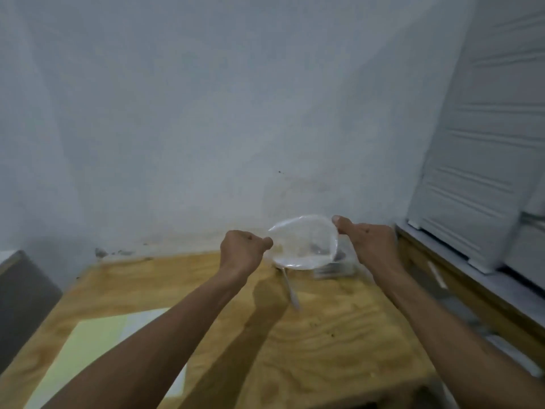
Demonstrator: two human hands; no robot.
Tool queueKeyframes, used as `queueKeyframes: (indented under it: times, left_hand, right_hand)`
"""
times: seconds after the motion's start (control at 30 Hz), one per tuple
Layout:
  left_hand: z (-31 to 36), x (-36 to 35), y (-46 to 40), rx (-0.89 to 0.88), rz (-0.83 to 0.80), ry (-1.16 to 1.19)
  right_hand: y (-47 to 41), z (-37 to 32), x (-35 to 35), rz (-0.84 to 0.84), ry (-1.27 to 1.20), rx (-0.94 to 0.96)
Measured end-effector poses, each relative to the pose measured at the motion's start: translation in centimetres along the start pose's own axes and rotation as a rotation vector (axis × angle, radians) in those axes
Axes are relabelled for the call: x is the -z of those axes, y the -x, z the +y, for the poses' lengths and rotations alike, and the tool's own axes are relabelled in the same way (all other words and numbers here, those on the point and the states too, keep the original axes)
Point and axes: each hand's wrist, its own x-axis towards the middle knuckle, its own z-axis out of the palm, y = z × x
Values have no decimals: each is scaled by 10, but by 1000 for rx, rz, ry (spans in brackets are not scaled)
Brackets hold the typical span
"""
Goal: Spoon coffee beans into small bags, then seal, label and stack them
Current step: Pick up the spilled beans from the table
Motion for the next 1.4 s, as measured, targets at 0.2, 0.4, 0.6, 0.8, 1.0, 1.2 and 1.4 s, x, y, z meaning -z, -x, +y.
queueKeyframes:
  times: [0.2, 0.4, 0.6, 0.8, 1.0, 1.2, 1.4]
  left_hand:
    - [56, -98, 70, -112, -229, 46]
    - [68, -197, 151, -176, -388, 122]
    - [29, -279, 215, -141, -519, 38]
    - [-47, -333, 266, -20, -612, -196]
    - [-107, -362, 309, 0, -772, -385]
    - [-145, -381, 331, 463, -1196, -465]
    - [-131, -374, 327, 694, -1214, -229]
  right_hand:
    - [23, 51, 133, 234, 18, -223]
    - [95, 153, 225, 245, 229, -528]
    - [173, 230, 239, 76, 295, -780]
    - [216, 306, 223, 24, 162, -995]
    - [232, 341, 209, -50, 64, -1067]
    - [237, 363, 206, -29, -169, -1241]
    - [238, 359, 202, -70, -184, -1335]
